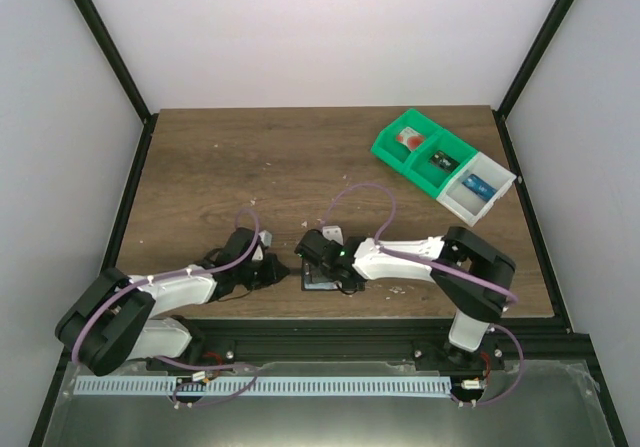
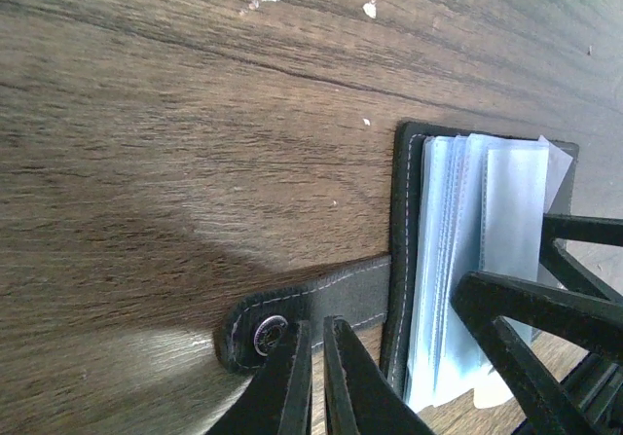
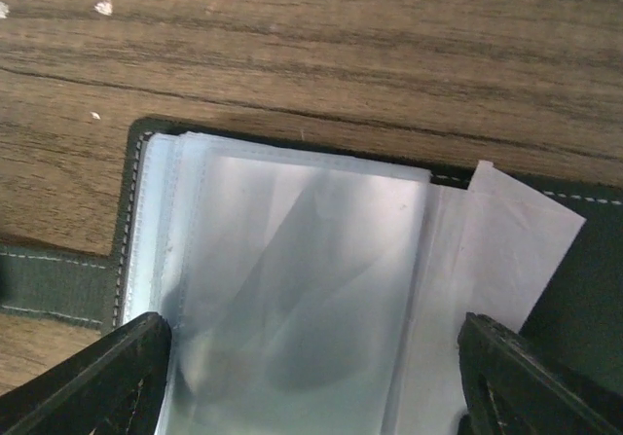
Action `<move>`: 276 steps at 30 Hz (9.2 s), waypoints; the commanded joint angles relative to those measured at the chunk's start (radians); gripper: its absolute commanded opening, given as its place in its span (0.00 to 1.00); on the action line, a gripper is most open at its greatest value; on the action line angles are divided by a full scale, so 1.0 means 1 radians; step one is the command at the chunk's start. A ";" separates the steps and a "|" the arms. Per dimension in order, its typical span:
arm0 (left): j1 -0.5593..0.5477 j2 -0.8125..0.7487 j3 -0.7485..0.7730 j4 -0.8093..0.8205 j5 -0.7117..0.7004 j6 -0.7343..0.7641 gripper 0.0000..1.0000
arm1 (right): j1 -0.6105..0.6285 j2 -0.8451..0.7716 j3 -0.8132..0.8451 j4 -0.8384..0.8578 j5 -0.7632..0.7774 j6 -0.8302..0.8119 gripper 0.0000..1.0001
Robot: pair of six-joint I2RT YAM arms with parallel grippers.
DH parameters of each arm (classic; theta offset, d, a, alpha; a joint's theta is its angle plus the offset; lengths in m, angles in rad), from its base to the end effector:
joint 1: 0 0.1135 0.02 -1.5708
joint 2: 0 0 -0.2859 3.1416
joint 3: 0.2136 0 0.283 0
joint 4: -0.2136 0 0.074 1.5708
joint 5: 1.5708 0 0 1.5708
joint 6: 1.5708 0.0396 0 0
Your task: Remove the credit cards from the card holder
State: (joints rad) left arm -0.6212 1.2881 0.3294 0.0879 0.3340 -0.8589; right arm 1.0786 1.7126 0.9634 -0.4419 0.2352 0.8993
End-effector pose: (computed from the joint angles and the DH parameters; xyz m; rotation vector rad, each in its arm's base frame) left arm 0.1714 -0.1386 0.1110 -0.1534 2.6703 -0.9894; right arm 0.1714 0.3001 0.1476 -0.1825 2.7218 0.2608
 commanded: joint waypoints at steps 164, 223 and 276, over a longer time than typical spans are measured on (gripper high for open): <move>-0.002 -0.258 -0.041 0.134 0.162 -0.111 0.20 | 0.025 -0.032 -0.065 0.066 0.068 -0.018 0.51; -0.050 0.206 0.004 0.091 -0.025 0.019 0.13 | 0.025 -0.284 -0.144 0.014 0.072 -0.009 0.63; -0.051 0.180 -0.056 0.078 -0.079 0.014 0.13 | 0.026 0.010 -0.018 -0.161 0.186 0.064 0.62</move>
State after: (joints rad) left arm -0.6731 1.4120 0.3119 0.3069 0.3515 -0.8600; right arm 1.0973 1.7157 0.9550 -0.4778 0.3721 0.9421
